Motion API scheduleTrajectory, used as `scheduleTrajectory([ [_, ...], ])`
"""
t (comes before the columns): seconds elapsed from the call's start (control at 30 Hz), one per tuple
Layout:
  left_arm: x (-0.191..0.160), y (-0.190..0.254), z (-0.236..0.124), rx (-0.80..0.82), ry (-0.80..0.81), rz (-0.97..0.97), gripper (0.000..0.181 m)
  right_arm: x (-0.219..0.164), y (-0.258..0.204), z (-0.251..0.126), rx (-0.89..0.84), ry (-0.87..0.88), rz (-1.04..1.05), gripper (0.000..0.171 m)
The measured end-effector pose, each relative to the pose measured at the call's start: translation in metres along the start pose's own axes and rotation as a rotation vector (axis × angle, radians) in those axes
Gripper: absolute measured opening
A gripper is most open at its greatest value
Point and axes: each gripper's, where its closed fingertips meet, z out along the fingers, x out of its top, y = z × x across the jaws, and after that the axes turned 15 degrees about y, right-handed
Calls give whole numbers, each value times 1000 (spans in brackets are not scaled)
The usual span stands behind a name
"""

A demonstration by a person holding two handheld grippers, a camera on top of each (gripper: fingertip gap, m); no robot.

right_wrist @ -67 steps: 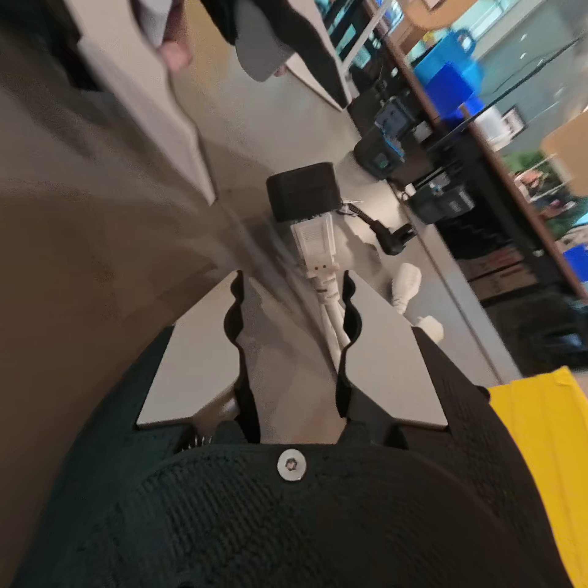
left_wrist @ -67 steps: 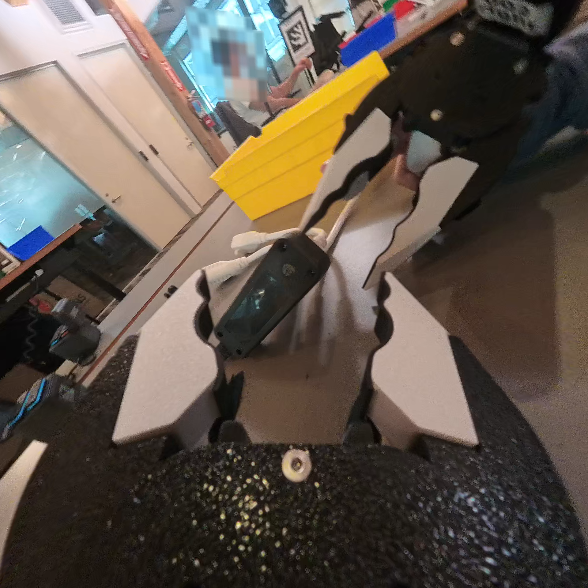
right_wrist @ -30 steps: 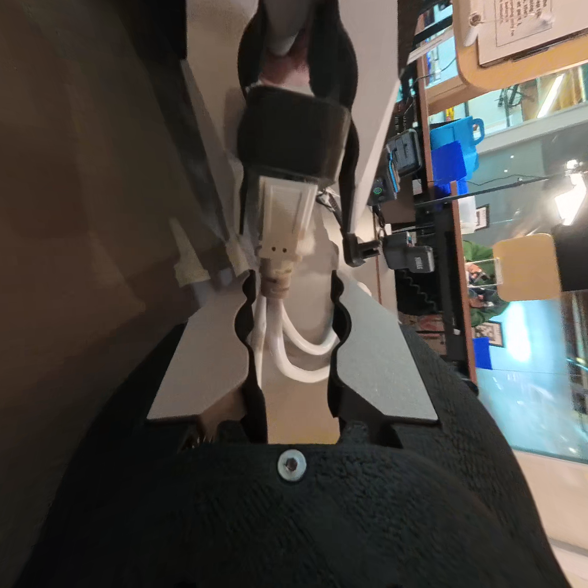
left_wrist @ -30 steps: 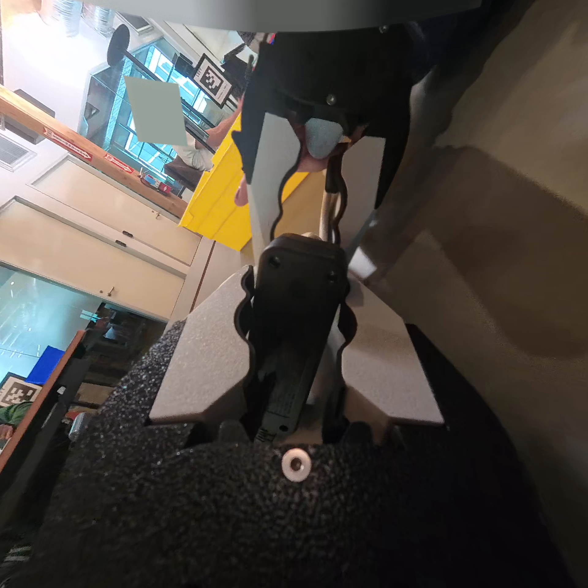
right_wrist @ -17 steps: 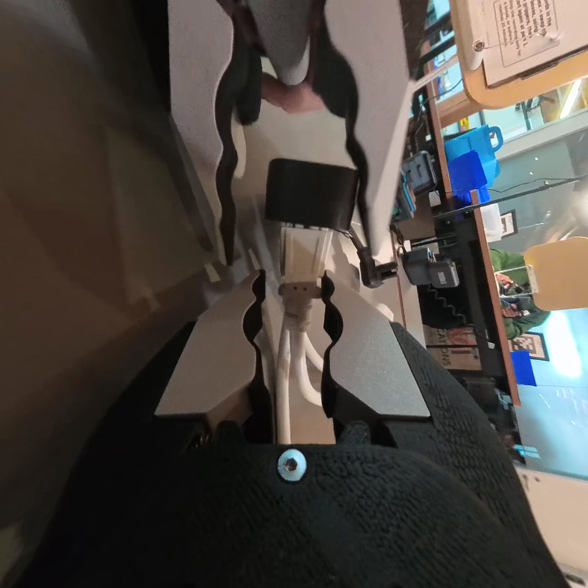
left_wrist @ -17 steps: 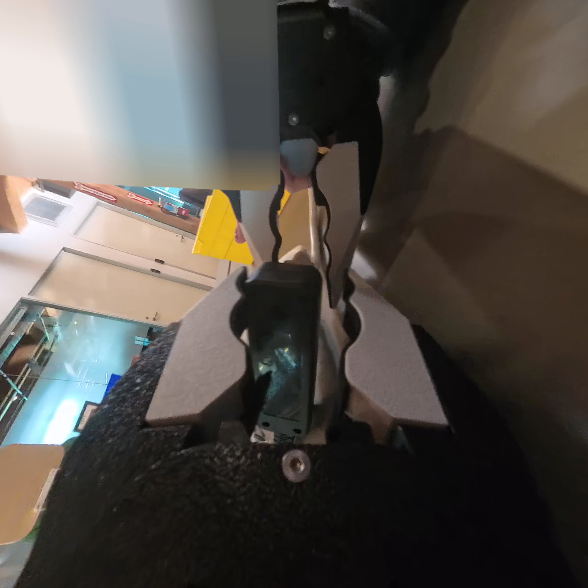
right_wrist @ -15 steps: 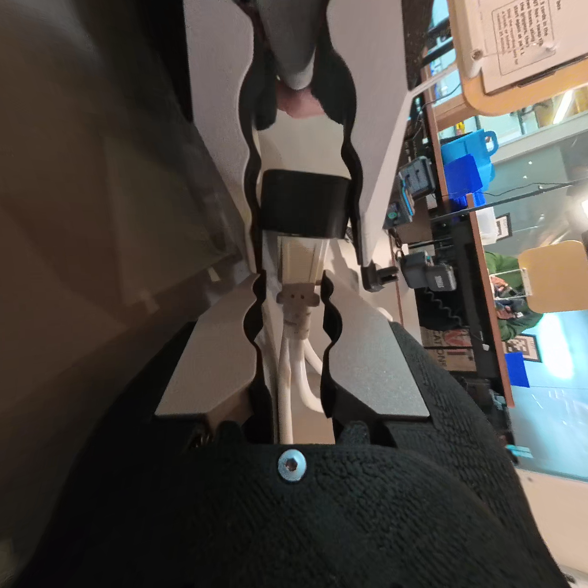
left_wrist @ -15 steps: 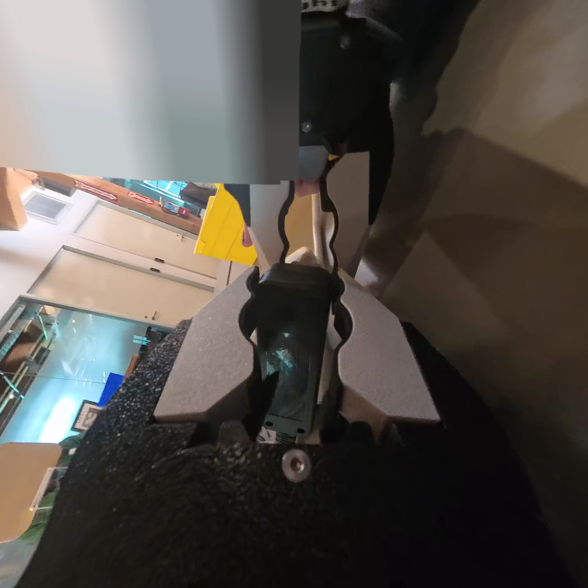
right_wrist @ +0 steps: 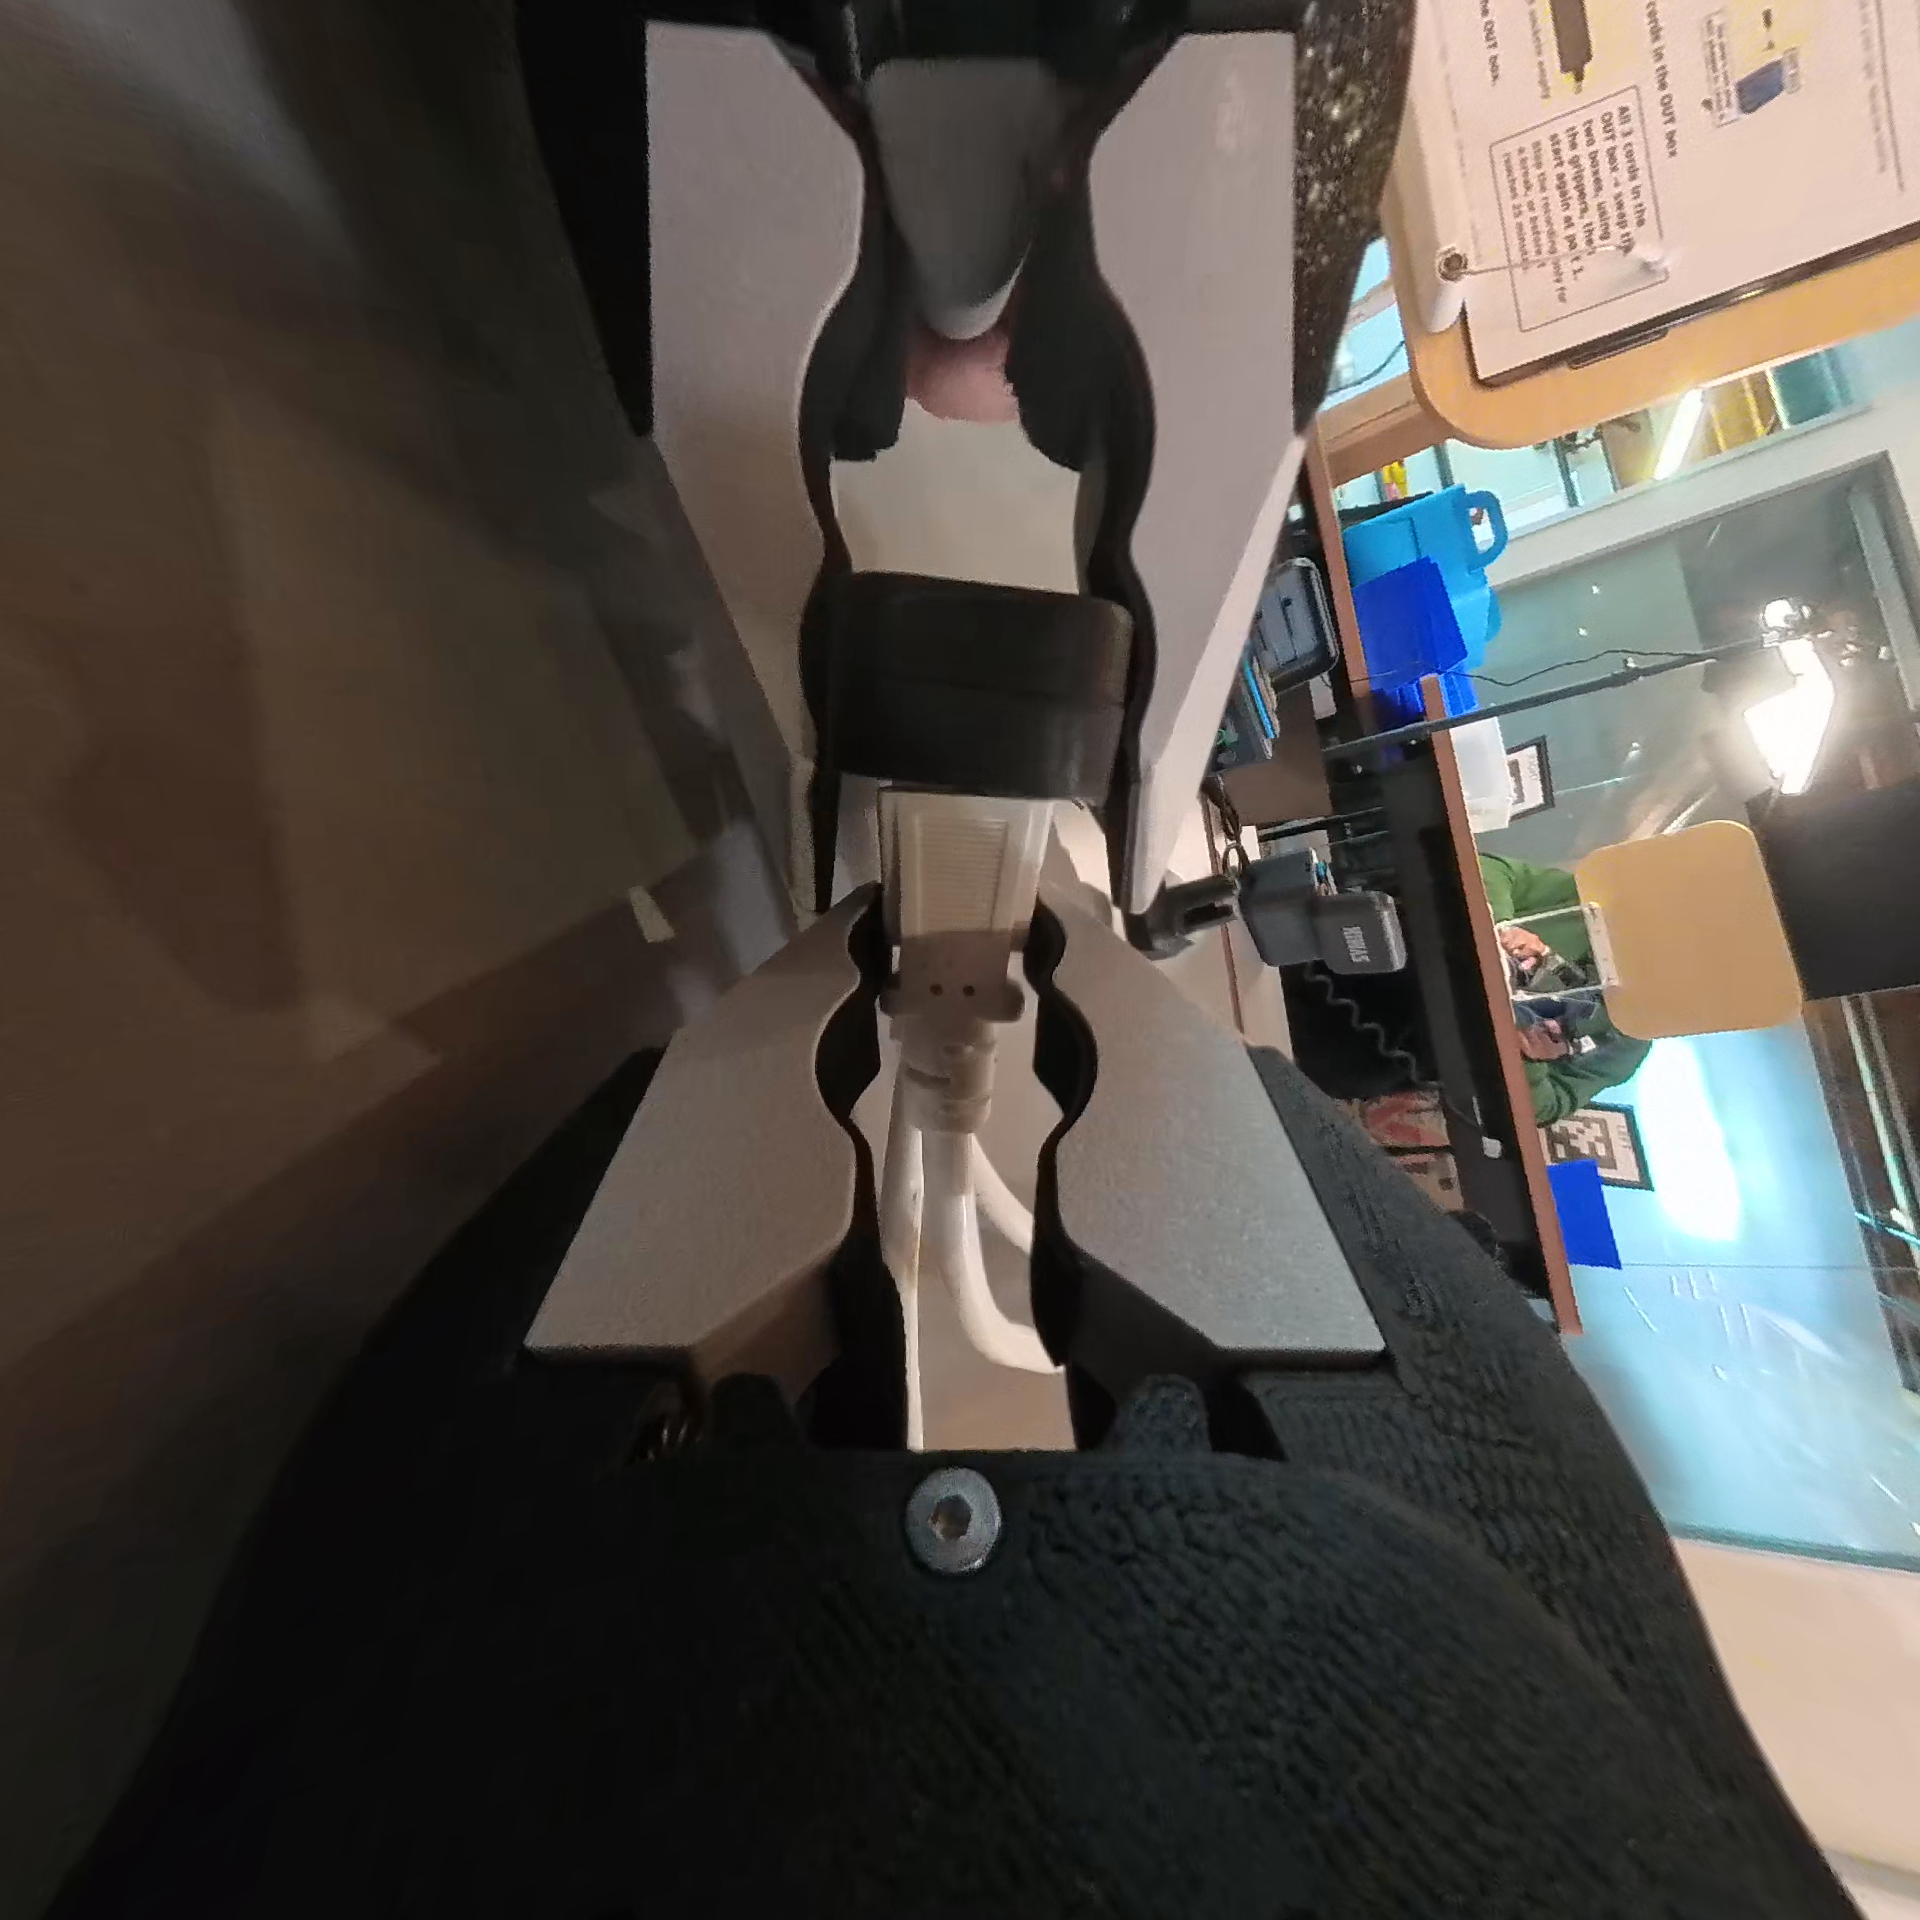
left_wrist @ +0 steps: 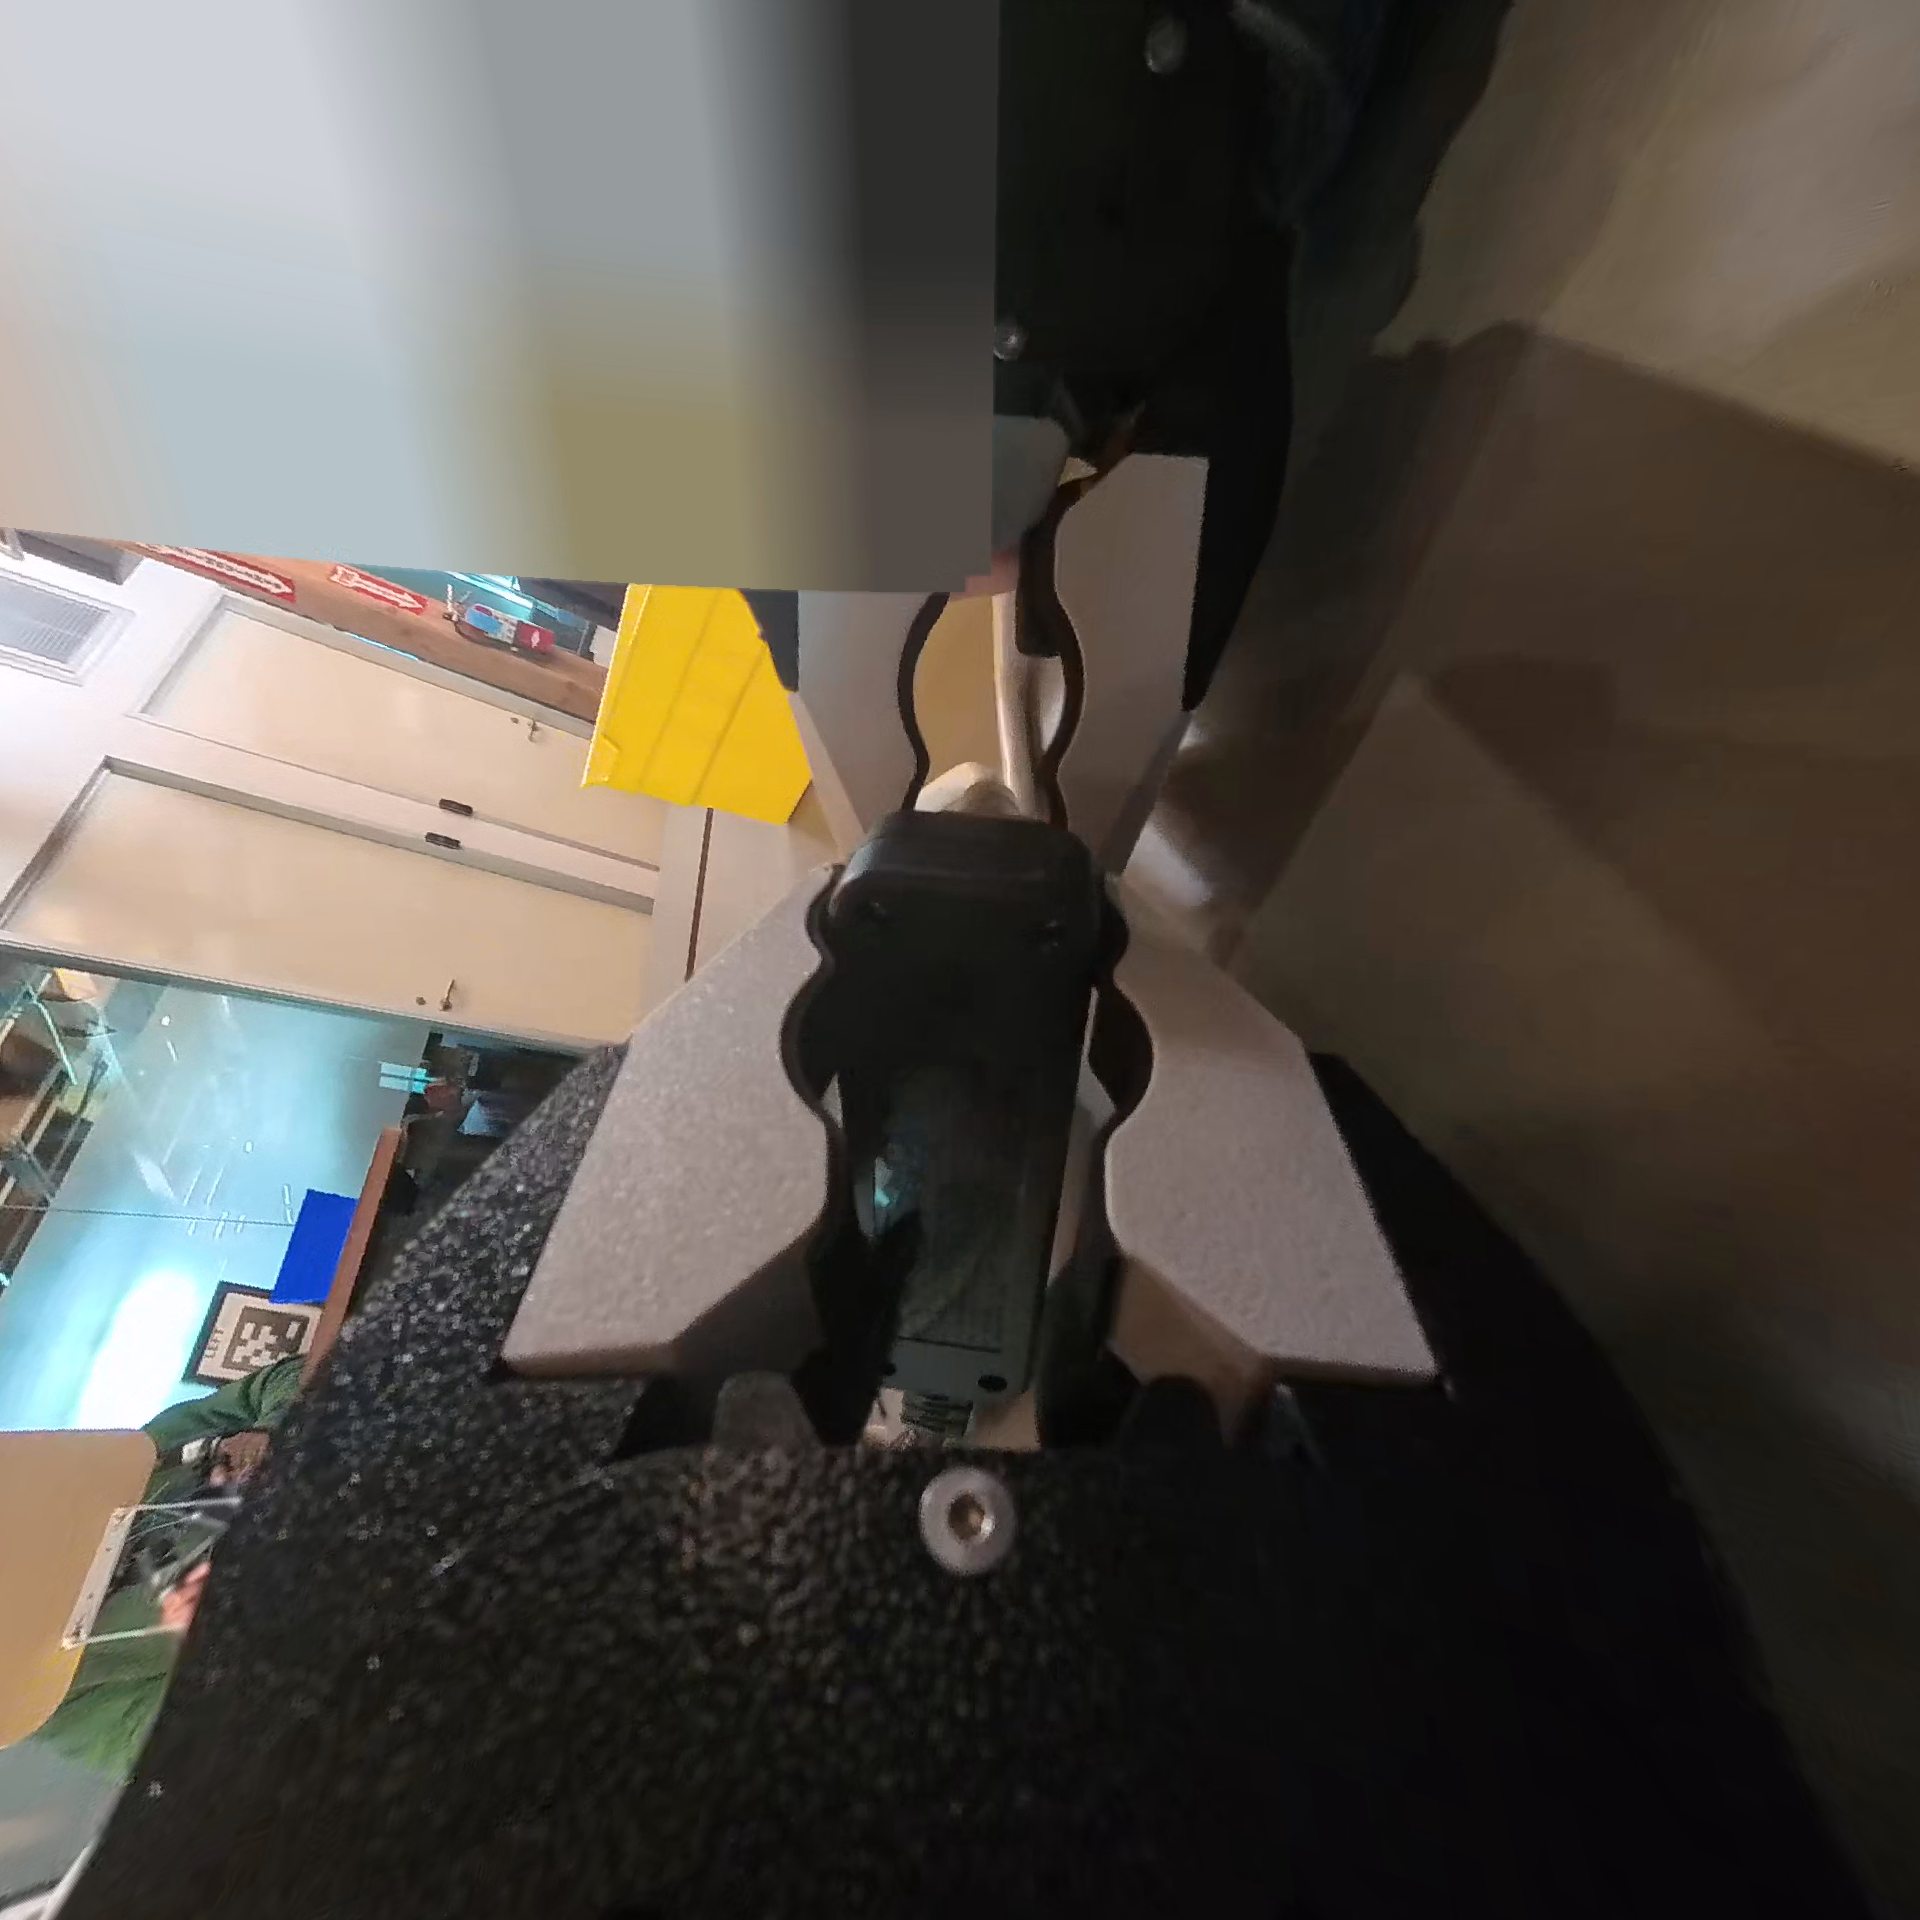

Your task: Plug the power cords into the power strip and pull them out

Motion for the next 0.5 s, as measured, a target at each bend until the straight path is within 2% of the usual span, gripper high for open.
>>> scheduleTrajectory([
  [0.23, 0, 3, -2, 30, -20, 47, 43, 1, -2, 0, 11, 41, -16, 23],
  [0.27, 2, 5, -3, 34, -20, 65, 47, 3, -4, 0, 14, 54, -32, 23],
  [0.3, 3, 6, -4, 37, -19, 66, 43, 6, -5, -1, 14, 66, -48, 23],
  [0.5, 11, 8, -6, 54, 2, 21, 44, 15, -8, -10, 12, 128, -56, 23],
])
